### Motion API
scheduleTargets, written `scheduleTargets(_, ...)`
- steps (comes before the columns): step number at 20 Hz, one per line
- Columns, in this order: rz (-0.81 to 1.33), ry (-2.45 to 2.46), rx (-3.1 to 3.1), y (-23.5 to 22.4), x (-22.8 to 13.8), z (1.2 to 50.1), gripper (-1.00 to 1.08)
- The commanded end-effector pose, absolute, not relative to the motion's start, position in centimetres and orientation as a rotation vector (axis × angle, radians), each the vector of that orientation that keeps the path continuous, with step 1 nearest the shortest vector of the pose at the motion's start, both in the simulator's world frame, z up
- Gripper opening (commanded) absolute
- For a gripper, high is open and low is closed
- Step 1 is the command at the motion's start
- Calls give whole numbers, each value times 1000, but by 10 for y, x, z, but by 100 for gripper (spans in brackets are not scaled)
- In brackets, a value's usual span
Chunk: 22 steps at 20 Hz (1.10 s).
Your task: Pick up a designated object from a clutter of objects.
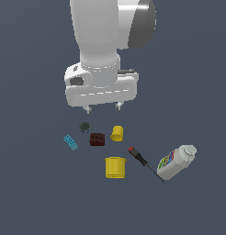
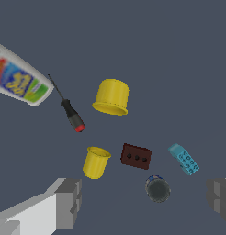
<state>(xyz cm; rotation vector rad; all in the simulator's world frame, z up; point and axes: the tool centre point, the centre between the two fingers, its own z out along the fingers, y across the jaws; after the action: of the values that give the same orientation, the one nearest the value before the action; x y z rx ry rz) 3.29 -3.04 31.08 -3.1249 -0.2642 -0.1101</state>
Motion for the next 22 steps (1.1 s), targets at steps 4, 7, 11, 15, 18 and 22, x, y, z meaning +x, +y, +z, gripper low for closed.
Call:
scheduleTargets(4, -96, -397, -3113, -58, 40, 279, 100)
scheduleTargets(7, -88, -471, -3103, -73, 42, 261, 100)
scheduleTargets(11, -78, -568, -3088, -94, 44, 238, 100)
scheduleTargets(15, -68, -664, -3070, -115, 43, 213, 100)
scheduleTargets(18, -60, -736, -3054, -130, 42, 195, 100)
scheduleTargets(22, -49, -831, -3030, -151, 38, 171, 100)
